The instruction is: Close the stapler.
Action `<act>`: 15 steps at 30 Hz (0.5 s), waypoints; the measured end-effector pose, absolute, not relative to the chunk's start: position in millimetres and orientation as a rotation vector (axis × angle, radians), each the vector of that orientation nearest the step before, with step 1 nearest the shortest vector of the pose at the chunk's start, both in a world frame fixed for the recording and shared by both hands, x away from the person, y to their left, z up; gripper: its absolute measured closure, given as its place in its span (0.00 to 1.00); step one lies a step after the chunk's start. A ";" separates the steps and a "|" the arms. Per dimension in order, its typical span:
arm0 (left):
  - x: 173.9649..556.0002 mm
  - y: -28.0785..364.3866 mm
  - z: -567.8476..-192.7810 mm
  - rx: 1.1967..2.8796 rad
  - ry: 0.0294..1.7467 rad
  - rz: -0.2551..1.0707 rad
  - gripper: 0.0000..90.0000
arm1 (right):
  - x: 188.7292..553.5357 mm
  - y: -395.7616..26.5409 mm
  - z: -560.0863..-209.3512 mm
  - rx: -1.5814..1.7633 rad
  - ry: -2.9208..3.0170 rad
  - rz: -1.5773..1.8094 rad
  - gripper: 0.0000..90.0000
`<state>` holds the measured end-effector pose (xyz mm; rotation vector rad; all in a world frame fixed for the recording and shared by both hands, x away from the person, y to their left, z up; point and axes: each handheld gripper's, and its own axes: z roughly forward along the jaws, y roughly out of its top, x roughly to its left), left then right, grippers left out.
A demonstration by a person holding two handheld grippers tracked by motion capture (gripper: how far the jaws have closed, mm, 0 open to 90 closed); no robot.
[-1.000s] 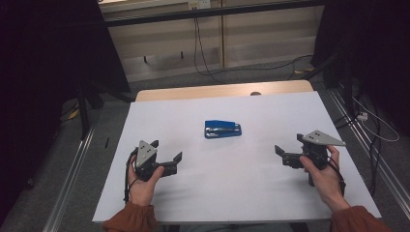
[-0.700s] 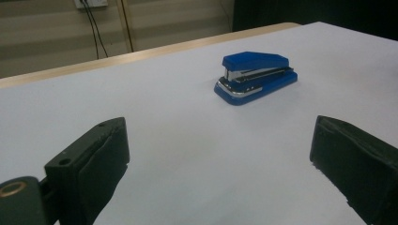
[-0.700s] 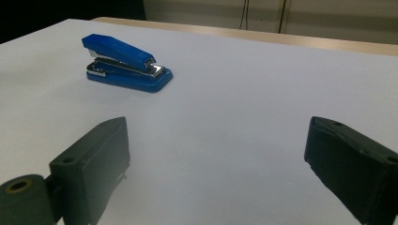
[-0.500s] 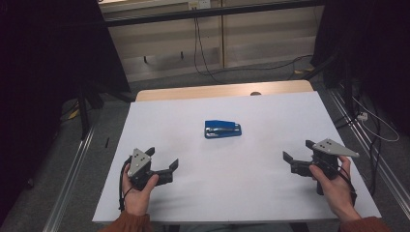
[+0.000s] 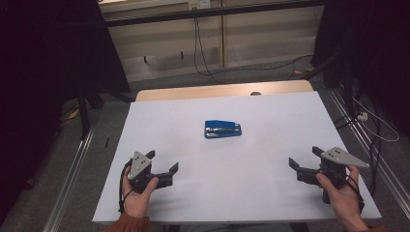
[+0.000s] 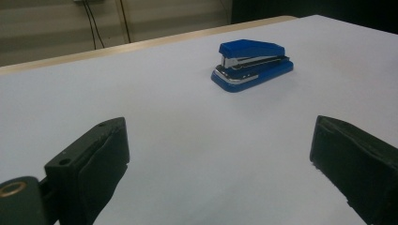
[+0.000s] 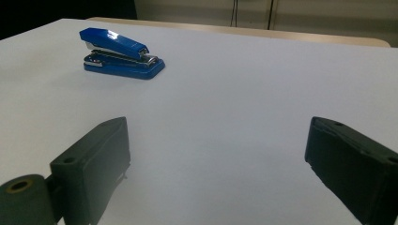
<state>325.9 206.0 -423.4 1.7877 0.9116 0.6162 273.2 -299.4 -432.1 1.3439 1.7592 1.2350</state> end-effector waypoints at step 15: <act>328.1 207.7 -424.4 1.771 0.934 0.602 0.06 | 274.8 -295.5 -432.0 1.319 1.777 1.255 0.06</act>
